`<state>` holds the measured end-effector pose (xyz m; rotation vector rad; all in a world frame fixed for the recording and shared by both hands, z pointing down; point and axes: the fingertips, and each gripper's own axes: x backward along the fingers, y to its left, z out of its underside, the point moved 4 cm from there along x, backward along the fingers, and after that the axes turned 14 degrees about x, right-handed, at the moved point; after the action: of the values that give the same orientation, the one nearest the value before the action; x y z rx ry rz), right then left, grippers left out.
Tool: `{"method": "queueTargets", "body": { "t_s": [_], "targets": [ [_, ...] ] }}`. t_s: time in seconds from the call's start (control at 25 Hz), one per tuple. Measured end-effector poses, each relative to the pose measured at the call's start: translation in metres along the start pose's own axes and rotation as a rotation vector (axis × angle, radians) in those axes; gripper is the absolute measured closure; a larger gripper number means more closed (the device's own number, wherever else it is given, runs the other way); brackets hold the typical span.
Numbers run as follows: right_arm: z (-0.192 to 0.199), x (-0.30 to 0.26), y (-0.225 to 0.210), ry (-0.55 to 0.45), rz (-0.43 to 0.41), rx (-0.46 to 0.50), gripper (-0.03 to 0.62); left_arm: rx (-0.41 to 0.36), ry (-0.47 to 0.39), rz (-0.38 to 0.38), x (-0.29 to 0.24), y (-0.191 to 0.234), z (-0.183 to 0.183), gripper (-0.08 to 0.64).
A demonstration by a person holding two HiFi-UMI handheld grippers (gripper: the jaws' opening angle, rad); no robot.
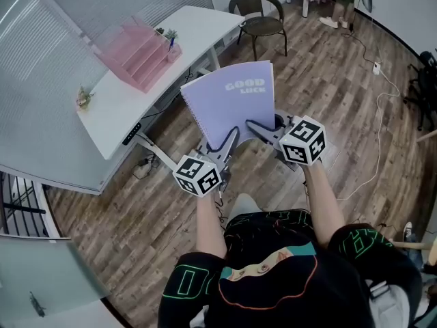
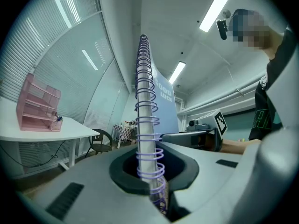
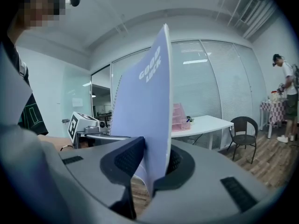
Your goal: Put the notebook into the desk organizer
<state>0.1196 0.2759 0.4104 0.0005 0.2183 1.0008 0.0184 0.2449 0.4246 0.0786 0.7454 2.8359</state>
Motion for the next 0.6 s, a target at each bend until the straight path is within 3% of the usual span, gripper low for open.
{"method": "queueTargets", "body": {
  "t_s": [0.24, 0.6],
  "targets": [
    [0.010, -0.033, -0.010, 0.024, -0.026, -0.011, 0.525, 0.032, -0.006, -0.024, 0.001, 0.034, -0.001, 0.529],
    [0.013, -0.115, -0.070, 0.035, -0.038, -0.038, 0.525, 0.053, 0.012, -0.035, -0.027, 0.122, -0.040, 0.529]
  ]
}}
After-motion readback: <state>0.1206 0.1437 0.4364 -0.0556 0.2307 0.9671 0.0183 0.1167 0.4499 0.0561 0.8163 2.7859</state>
